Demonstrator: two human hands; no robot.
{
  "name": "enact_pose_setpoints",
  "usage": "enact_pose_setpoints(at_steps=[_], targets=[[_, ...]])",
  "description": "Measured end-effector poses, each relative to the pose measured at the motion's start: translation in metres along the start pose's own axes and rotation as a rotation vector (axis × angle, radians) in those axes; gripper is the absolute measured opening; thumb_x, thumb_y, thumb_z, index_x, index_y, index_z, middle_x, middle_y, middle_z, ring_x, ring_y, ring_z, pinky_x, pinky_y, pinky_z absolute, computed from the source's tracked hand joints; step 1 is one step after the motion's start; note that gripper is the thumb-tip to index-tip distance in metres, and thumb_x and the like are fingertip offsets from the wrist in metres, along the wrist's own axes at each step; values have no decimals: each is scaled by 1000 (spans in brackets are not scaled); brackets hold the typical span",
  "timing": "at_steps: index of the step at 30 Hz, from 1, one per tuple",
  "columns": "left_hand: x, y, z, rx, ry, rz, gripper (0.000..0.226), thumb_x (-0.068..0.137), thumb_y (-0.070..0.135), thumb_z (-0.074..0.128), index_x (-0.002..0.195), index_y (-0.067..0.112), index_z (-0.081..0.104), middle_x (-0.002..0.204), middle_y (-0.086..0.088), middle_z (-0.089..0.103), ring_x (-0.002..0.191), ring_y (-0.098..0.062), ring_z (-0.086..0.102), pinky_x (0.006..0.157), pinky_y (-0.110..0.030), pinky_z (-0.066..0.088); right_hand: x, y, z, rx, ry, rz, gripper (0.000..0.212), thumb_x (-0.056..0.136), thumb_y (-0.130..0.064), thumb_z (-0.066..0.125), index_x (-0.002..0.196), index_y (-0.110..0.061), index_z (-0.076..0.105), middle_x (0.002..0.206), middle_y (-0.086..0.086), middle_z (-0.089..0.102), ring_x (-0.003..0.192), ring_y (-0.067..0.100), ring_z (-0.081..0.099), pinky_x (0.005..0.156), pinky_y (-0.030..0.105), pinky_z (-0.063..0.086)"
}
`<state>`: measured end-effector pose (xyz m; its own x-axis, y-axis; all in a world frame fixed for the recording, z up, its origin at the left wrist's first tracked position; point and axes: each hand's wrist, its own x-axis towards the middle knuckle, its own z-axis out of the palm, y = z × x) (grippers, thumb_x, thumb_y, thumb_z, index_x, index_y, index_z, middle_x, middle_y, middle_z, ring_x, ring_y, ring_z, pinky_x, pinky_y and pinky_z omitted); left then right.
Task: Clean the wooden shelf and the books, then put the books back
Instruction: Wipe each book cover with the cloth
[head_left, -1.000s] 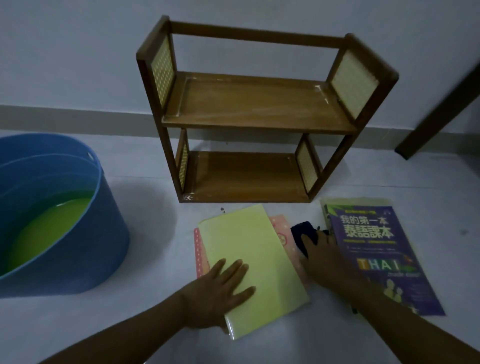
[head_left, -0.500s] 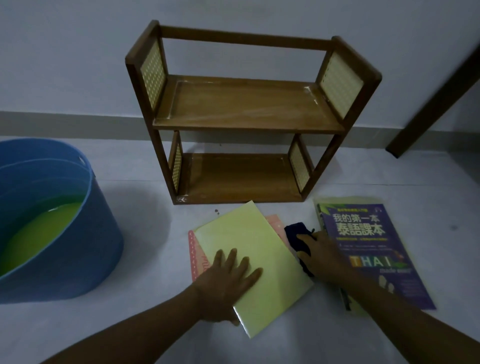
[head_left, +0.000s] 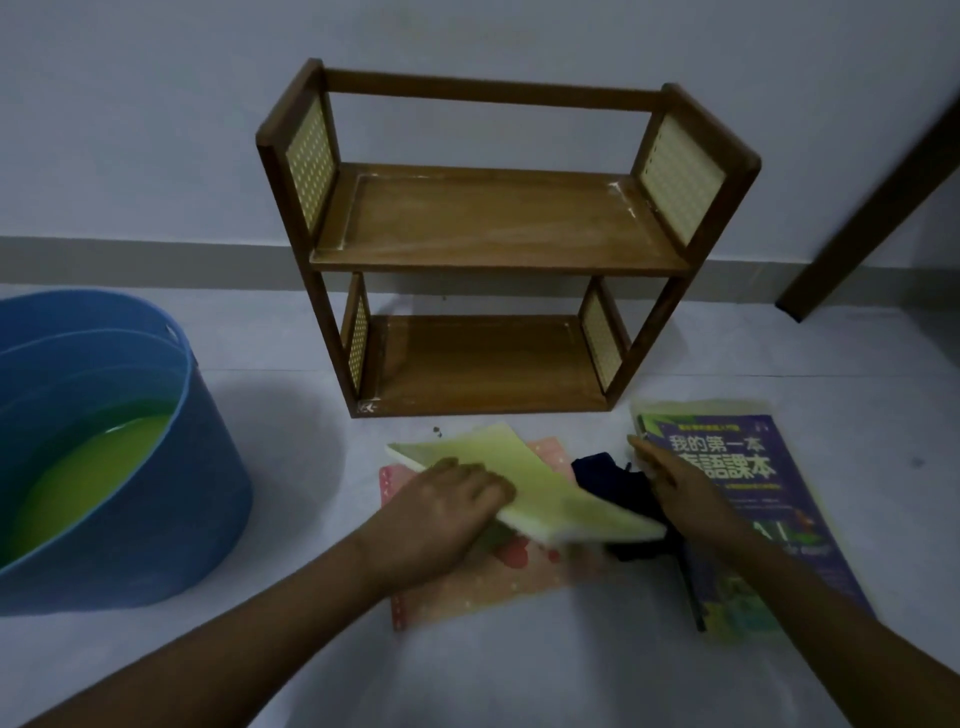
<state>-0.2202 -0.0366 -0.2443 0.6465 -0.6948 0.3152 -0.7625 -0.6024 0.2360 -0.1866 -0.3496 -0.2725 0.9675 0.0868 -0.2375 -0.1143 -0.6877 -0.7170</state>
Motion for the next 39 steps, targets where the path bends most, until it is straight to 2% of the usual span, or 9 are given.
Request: enact_pose_setpoints(at_steps=[3, 7, 14, 18, 23, 26, 31, 36, 39], targets=[[11, 2, -36, -302, 190, -334, 21, 90, 24, 53, 111, 27, 52, 97, 7, 68, 80, -5, 66, 64, -13, 53, -9, -23, 1, 82, -93, -87, 65, 89, 0, 58, 144, -18, 30, 143, -4, 36, 140, 20, 32, 107, 29, 32], [11, 8, -59, -796, 406, -600, 16, 97, 40, 33, 105, 37, 46, 103, 23, 60, 89, 11, 63, 63, -10, 53, -15, -76, 11, 427, -145, -217, 65, 88, 12, 54, 135, -29, 35, 136, -16, 50, 125, -1, 49, 93, 21, 48], [-20, 14, -21, -932, 482, -786, 23, 89, 33, 31, 108, 33, 45, 97, 43, 61, 92, 17, 61, 61, -9, 52, -24, -78, 53, 331, -33, -138, 42, 98, -1, 42, 115, -39, 39, 111, -20, 58, 102, -1, 63, 72, 12, 52], [-2, 17, -21, -942, 448, -806, 22, 94, 30, 32, 110, 30, 46, 104, 25, 61, 91, 18, 61, 61, -10, 53, -27, -70, 59, 388, 102, -108, 37, 97, 1, 42, 116, -32, 42, 109, -15, 60, 98, -5, 64, 67, 13, 53], [43, 43, -28, -1019, 513, -838, 26, 97, 35, 34, 108, 21, 53, 101, 9, 68, 88, 2, 68, 61, -17, 56, -38, -63, 19, 392, 395, -130, 47, 97, -4, 44, 141, -20, 36, 126, -5, 57, 111, 6, 60, 85, 27, 56], [79, 75, -17, -1240, 407, -868, 26, 99, 35, 38, 115, 18, 50, 105, 2, 71, 90, -12, 72, 72, -35, 60, -51, -43, -28, 226, 557, -163, 45, 98, -8, 43, 141, -22, 38, 121, -14, 52, 103, -16, 53, 80, 5, 46], [150, 97, 33, -1284, 141, -870, 34, 92, -3, 40, 99, 24, 59, 106, -2, 72, 94, -20, 71, 77, -44, 59, -58, 26, -92, -192, 599, -57, 46, 98, -9, 41, 144, -11, 38, 124, 14, 52, 101, 5, 44, 79, 0, 32], [200, 103, 84, -1319, -25, -908, 34, 88, -2, 41, 111, 19, 55, 113, -7, 68, 99, -25, 68, 86, -48, 56, -52, 76, -112, -239, 594, 172, 49, 97, -3, 41, 145, -12, 36, 125, 22, 50, 112, 32, 51, 88, 29, 37], [208, 103, 98, -1345, -65, -917, 39, 89, -3, 43, 123, 15, 50, 120, -8, 66, 102, -24, 66, 89, -44, 55, -46, 92, -107, -210, 533, 276, 50, 95, -2, 41, 144, -10, 36, 126, 22, 48, 108, 33, 52, 84, 30, 40]])
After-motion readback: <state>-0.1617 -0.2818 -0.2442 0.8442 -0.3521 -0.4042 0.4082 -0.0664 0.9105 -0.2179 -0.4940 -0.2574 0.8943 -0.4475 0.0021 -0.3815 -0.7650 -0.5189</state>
